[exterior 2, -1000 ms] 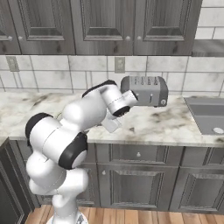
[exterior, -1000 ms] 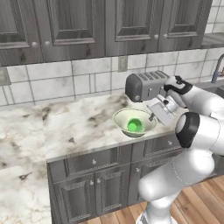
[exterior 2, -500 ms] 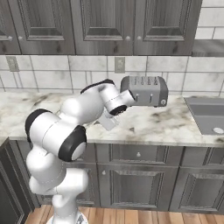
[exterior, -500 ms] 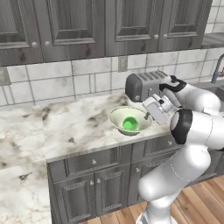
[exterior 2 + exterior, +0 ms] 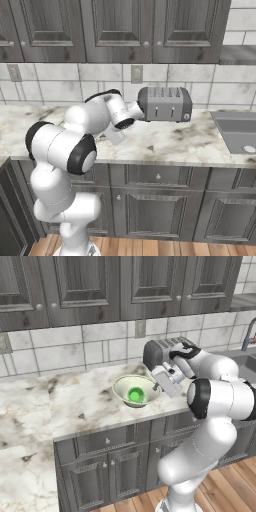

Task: Place the cup inside the bowl on the dining table and move the bowl to any counter.

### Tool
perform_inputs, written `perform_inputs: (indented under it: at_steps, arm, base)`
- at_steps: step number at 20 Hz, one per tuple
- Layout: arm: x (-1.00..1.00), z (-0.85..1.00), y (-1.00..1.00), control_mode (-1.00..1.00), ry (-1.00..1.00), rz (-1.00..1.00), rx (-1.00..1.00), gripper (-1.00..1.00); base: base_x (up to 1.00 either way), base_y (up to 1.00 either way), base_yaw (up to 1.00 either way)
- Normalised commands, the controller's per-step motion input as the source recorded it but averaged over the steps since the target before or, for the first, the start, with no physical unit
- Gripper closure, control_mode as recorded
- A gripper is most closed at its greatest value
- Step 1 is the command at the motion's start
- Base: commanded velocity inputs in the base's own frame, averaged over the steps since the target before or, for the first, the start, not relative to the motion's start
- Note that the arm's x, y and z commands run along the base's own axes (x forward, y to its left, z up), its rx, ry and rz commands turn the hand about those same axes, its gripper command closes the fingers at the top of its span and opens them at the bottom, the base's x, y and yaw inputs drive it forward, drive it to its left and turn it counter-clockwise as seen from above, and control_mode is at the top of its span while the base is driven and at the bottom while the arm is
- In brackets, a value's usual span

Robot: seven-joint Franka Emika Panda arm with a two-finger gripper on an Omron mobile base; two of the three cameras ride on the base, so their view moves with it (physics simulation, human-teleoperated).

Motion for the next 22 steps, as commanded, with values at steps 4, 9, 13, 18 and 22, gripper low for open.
perform_inputs:
  at_steps: [4,9,13,18,22]
  arm:
    - [0.37,-0.03,0.49,-1.0,0.0,-0.07,0.0,1.0]
    - [0.34,-0.03,0.41,-1.0,0.0,-0.07,0.0,1.0]
    - [0.35,-0.18,0.32,-1.0,0.0,-0.05,0.0,1.0]
    - [0.22,-0.24,0.18,-1.0,0.0,-0.04,0.0,1.0]
    - [0.23,-0.26,0.1,-1.0,0.0,-0.02,0.0,1.0]
  base:
    - [0.0,0.0,0.0]
    - [0.0,0.0,0.0]
    - [0.0,0.0,0.0]
    - [0.0,0.0,0.0]
    - [0.0,0.0,0.0]
